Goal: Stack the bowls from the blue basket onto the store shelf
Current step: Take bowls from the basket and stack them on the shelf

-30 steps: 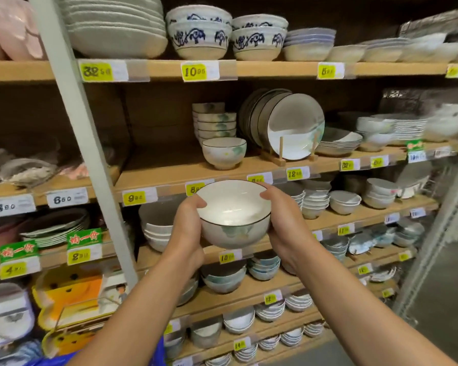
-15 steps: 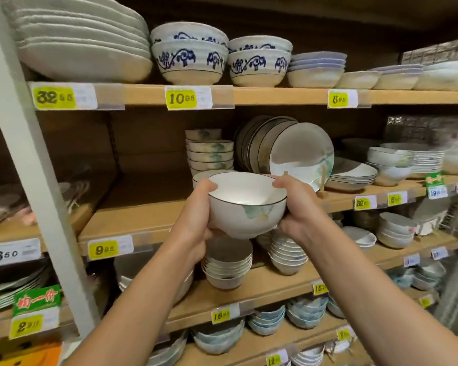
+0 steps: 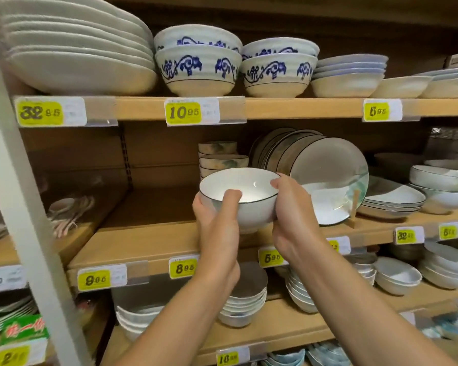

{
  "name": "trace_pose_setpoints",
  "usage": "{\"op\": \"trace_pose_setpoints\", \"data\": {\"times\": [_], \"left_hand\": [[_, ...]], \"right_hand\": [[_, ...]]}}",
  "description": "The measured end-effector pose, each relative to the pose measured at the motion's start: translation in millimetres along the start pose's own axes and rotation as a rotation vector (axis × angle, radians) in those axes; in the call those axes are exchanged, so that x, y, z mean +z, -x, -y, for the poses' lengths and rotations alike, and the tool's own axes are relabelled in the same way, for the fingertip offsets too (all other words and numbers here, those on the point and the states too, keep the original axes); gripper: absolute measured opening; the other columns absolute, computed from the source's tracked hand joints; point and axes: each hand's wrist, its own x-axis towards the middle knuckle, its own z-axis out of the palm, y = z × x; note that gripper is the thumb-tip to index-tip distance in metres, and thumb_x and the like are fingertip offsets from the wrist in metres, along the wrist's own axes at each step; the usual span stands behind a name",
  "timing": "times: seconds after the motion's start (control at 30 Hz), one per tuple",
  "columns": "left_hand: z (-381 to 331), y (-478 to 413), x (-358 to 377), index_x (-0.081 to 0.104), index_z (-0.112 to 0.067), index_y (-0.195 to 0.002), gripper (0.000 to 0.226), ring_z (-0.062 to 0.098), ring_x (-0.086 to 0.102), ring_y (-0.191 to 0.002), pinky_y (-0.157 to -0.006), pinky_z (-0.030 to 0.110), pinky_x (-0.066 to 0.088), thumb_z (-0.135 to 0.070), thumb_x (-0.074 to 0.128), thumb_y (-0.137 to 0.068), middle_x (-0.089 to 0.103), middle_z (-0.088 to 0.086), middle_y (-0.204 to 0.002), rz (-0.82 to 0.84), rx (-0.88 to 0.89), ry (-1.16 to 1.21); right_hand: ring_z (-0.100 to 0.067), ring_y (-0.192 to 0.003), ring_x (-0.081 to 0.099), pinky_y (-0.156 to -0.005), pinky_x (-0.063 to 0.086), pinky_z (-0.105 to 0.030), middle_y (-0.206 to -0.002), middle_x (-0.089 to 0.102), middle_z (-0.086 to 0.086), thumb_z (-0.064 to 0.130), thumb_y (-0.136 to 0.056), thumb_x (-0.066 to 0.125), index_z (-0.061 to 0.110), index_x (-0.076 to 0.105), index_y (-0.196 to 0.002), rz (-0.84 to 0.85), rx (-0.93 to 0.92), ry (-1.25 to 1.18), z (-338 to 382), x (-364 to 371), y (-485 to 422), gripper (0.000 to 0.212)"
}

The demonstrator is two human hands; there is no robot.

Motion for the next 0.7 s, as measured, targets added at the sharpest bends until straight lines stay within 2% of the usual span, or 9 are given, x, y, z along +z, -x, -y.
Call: {"op": "trace_pose_setpoints", "data": {"times": [0.07,0.17,0.2,0.27,0.33,0.43,0.53,0.63,0.7], "left_hand": [[-3,-12,-4,0.048,-0.028,-0.126,0.041,0.019,0.063,-0.098,-0.073,0.042,0.06,-0.032,0.055,-0.087,0.06,0.001,-0.111,-0.029,-0.061,0.004],[-12,-25,-9,0.058,-0.027,-0.116,0.032,0.023,0.066,-0.094,-0.053,0.036,0.057,-0.033,0.053,-0.085,0.064,0.003,-0.108,-0.036,-0.113,0.005],[-16,-28,-9,0.064,-0.027,-0.108,0.027,0.024,0.069,-0.089,-0.052,0.037,0.056,-0.032,0.052,-0.084,0.067,0.005,-0.104,-0.023,-0.126,0.015],[-22,-32,-10,0.074,-0.028,-0.081,0.026,0.025,0.073,-0.073,-0.055,0.043,0.055,-0.031,0.048,-0.082,0.074,0.006,-0.089,0.047,-0.158,0.042],[-24,-33,-9,0.074,-0.025,-0.069,0.032,0.026,0.073,-0.065,-0.055,0.047,0.054,-0.032,0.045,-0.081,0.075,0.008,-0.081,0.107,-0.181,0.032],[-23,-32,-3,0.069,-0.019,-0.08,0.029,0.029,0.071,-0.065,-0.052,0.043,0.053,-0.033,0.043,-0.08,0.074,0.009,-0.08,0.133,-0.177,-0.021],[-29,-34,4,0.067,-0.019,-0.08,0.032,0.025,0.07,-0.061,-0.048,0.037,0.051,-0.039,0.042,-0.085,0.073,0.006,-0.075,0.109,-0.154,-0.073],[-23,-31,8,0.065,-0.022,-0.101,0.038,0.019,0.072,-0.083,-0.058,0.035,0.055,-0.052,0.045,-0.089,0.075,0.0,-0.091,0.023,-0.04,-0.048],[-10,-21,16,0.055,-0.026,-0.121,0.054,0.015,0.068,-0.098,-0.068,0.035,0.057,-0.059,0.057,-0.078,0.069,-0.003,-0.109,-0.001,0.097,-0.072]], "right_hand": [[-0.015,-0.09,0.057,-0.066,0.045,-0.029,-0.097,0.062,0.002,0.024,-0.089,0.051,0.023,0.062,-0.105,0.085,-0.038,0.066,2,-7,-11,0.02],[-0.015,-0.073,0.05,-0.065,0.041,-0.03,-0.071,0.06,0.005,0.026,-0.085,0.055,0.016,0.066,-0.094,0.302,0.063,0.108,17,-16,-38,0.018],[-0.017,-0.074,0.051,-0.068,0.041,-0.032,-0.074,0.061,0.001,0.026,-0.085,0.056,0.013,0.066,-0.096,0.385,0.137,0.064,22,-17,-47,0.02],[-0.024,-0.089,0.058,-0.08,0.045,-0.037,-0.098,0.066,-0.01,0.027,-0.085,0.055,0.009,0.064,-0.109,0.499,0.263,-0.029,27,-17,-61,0.031],[-0.028,-0.094,0.063,-0.084,0.048,-0.037,-0.113,0.067,-0.016,0.031,-0.084,0.053,0.006,0.065,-0.115,0.565,0.327,-0.069,24,-18,-68,0.042],[-0.031,-0.09,0.068,-0.077,0.054,-0.036,-0.114,0.068,-0.02,0.029,-0.072,0.055,0.005,0.066,-0.115,0.64,0.346,-0.134,20,-18,-72,0.051],[-0.03,-0.083,0.069,-0.071,0.055,-0.034,-0.106,0.07,-0.019,0.026,-0.065,0.053,0.005,0.066,-0.109,0.635,0.31,-0.199,17,-19,-76,0.051],[-0.026,-0.071,0.069,-0.065,0.054,-0.032,-0.093,0.071,-0.014,0.023,-0.075,0.046,0.007,0.064,-0.103,0.519,0.256,-0.201,19,-16,-76,0.037],[-0.024,-0.068,0.066,-0.062,0.051,-0.031,-0.084,0.068,-0.01,0.024,-0.078,0.046,0.013,0.06,-0.094,0.398,0.198,-0.195,17,-11,-73,0.025]]}}
